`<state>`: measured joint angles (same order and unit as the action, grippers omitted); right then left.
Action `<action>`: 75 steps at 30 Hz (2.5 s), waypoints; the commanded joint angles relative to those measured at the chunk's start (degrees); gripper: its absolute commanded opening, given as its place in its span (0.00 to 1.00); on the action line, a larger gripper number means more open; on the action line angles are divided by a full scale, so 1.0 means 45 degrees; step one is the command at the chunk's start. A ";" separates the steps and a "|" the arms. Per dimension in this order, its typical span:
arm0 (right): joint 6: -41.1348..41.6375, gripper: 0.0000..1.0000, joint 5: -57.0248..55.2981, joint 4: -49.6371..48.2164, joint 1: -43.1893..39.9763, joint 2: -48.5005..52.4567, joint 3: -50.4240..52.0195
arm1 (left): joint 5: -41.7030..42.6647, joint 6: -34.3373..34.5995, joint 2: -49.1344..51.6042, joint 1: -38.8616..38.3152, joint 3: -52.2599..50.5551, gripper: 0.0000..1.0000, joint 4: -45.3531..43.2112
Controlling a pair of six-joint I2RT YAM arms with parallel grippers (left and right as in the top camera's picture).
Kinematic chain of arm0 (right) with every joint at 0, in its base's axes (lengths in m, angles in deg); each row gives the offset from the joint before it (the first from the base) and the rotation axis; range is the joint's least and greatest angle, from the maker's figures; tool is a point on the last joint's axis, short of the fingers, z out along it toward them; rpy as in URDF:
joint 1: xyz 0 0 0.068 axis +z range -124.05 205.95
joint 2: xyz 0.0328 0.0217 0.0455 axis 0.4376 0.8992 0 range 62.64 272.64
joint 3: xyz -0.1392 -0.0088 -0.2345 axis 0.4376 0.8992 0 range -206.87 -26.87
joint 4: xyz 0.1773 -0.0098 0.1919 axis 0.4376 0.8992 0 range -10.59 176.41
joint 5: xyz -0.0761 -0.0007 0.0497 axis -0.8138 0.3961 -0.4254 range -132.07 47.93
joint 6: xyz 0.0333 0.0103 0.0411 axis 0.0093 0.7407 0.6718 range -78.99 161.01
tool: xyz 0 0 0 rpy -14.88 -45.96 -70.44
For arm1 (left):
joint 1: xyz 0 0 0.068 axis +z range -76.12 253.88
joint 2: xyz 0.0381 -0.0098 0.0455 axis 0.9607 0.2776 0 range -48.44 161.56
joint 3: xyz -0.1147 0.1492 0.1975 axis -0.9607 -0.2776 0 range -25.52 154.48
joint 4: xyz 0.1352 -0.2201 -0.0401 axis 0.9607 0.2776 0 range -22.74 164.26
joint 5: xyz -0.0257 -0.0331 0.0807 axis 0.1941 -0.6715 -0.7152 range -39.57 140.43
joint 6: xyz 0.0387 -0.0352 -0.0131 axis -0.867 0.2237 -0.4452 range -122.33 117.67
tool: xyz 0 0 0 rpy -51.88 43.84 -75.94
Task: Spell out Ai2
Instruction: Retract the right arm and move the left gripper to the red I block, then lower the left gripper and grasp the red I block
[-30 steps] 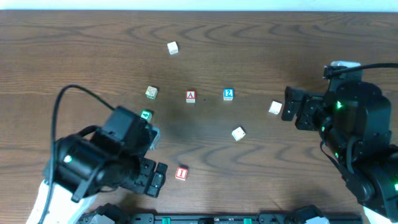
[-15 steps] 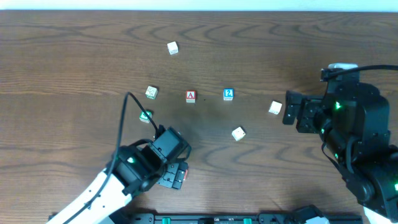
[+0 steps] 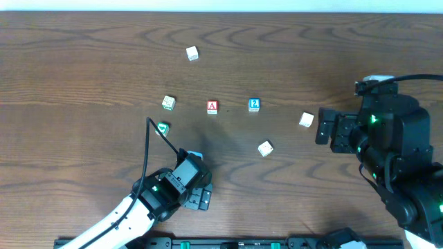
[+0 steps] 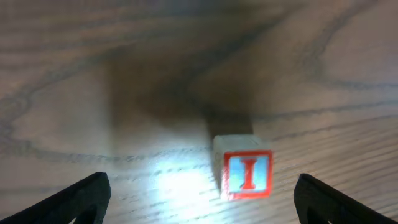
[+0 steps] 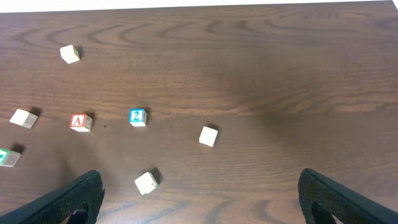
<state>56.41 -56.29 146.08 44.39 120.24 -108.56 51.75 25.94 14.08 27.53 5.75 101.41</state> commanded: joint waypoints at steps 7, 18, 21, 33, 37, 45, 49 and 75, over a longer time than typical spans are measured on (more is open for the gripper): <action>-0.0049 0.99 -0.0170 -0.0117 -0.0010 -0.0078 -0.0121 | 0.0330 0.0151 0.1219 -0.0044 -0.0005 0.96 -0.0782; -0.0053 0.99 -0.0180 -0.0097 -0.0010 -0.0078 -0.0121 | 0.0719 0.0928 0.2565 -0.0044 0.0015 0.95 -0.1141; -0.0058 0.99 -0.0185 -0.0097 -0.0010 -0.0078 -0.0121 | 0.0714 0.1166 0.2633 -0.0044 0.0015 0.95 -0.0981; -0.0204 0.99 -0.0238 0.0000 -0.0010 -0.0073 -0.0121 | 0.0714 0.1253 0.2764 -0.0044 0.0015 0.50 -0.0981; -0.0204 0.99 -0.0461 0.0000 -0.0010 -0.0073 -0.0121 | 0.0714 0.1273 0.2764 -0.0044 0.0015 0.46 -0.0981; -0.0204 0.99 -0.0515 0.0039 -0.0010 -0.0073 -0.0121 | 0.0695 0.1637 0.2764 -0.0044 0.0015 0.31 -0.0981; -0.0204 0.99 -0.0520 0.0039 -0.0010 -0.0073 -0.0121 | 0.0612 0.1676 0.2749 -0.0039 0.0112 0.31 -0.0971; -0.0199 0.99 -0.0510 0.0340 -0.0010 -0.0073 -0.0121 | 0.1350 -0.2817 0.2749 0.0670 0.4245 0.78 0.4391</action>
<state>56.23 -57.58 147.50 44.39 120.22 -108.56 52.08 16.63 26.37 31.07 23.98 120.84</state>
